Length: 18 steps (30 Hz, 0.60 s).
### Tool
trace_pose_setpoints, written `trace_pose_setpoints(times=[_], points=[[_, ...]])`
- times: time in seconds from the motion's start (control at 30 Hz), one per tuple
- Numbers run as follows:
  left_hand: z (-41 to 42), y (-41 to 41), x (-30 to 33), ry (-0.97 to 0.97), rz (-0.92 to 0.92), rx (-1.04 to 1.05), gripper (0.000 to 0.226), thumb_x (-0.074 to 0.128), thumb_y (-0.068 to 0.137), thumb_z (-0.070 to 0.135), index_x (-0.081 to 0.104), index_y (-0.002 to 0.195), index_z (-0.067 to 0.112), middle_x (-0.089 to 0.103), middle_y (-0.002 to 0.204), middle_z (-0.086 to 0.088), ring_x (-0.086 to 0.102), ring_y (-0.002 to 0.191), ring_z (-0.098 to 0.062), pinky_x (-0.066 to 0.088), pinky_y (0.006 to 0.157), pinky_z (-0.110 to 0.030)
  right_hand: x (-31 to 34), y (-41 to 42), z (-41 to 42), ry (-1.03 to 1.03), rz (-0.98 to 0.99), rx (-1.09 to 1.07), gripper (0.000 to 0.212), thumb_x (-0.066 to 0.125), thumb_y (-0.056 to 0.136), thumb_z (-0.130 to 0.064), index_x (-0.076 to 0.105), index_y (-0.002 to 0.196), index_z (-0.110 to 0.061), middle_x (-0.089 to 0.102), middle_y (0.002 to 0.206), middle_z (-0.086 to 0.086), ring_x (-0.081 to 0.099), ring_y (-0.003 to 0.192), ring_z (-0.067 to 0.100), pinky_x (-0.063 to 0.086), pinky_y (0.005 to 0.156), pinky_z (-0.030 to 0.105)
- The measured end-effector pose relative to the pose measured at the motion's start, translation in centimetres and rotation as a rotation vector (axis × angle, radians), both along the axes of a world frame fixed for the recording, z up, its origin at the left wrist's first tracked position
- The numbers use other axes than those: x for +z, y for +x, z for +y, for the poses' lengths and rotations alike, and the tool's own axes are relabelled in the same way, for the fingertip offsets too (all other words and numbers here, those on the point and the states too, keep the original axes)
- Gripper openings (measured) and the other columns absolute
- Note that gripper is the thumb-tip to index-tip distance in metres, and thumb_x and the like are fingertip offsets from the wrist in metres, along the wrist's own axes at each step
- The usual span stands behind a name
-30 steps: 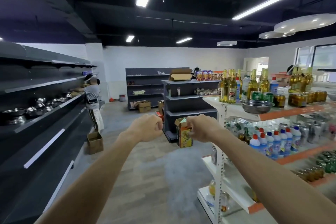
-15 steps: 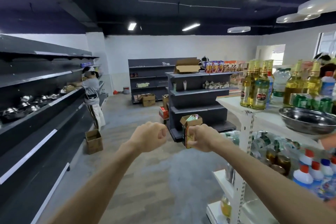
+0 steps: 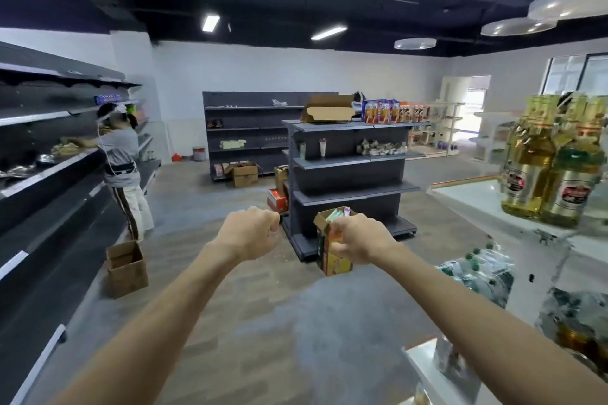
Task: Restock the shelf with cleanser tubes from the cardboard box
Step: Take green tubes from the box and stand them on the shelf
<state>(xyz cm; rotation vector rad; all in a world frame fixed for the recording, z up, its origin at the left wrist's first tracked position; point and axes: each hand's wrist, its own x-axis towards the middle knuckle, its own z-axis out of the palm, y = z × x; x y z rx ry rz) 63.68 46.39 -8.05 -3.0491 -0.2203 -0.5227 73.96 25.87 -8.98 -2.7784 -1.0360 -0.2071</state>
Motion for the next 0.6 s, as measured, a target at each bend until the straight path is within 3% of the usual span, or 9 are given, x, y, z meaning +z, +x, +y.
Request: trace_pose_setpoints(times=[0.2, 0.37, 0.6], points=[[7.0, 11.8, -0.9, -0.021, -0.006, -0.038, 0.008, 0.057, 0.084, 0.033, 0.061, 0.088, 0.027, 0.068, 0.088, 0.005, 0.064, 0.08, -0.021, 0.056, 0.072, -0.035, -0.7, 10.6, 5.6, -0.001, -0.008, -0.059, 0.036, 0.057, 0.087, -0.043, 0.058, 0.119, -0.028, 0.067, 0.113, 0.001, 0.064, 0.096, 0.025, 0.05, 0.075, 0.034], [11.2, 21.8, -2.5, -0.007, -0.029, -0.081, 0.011, 0.057, 0.083, 0.033, 0.062, 0.09, 0.026, 0.068, 0.087, 0.007, 0.064, 0.081, -0.022, 0.052, 0.07, -0.032, -2.8, 20.2, 9.3, 0.021, 0.046, -0.106, 0.033, 0.06, 0.084, -0.045, 0.059, 0.111, -0.026, 0.068, 0.11, 0.002, 0.066, 0.094, 0.025, 0.056, 0.079, 0.036], [15.3, 37.5, -2.5, 0.02, 0.002, -0.139, 0.008, 0.054, 0.085, 0.032, 0.057, 0.087, 0.025, 0.067, 0.087, 0.007, 0.062, 0.079, -0.021, 0.047, 0.066, -0.031, -2.5, 36.4, 13.3, 0.035, 0.005, -0.121, 0.034, 0.057, 0.084, -0.044, 0.059, 0.111, -0.024, 0.067, 0.111, 0.003, 0.064, 0.098, 0.027, 0.049, 0.076, 0.034]])
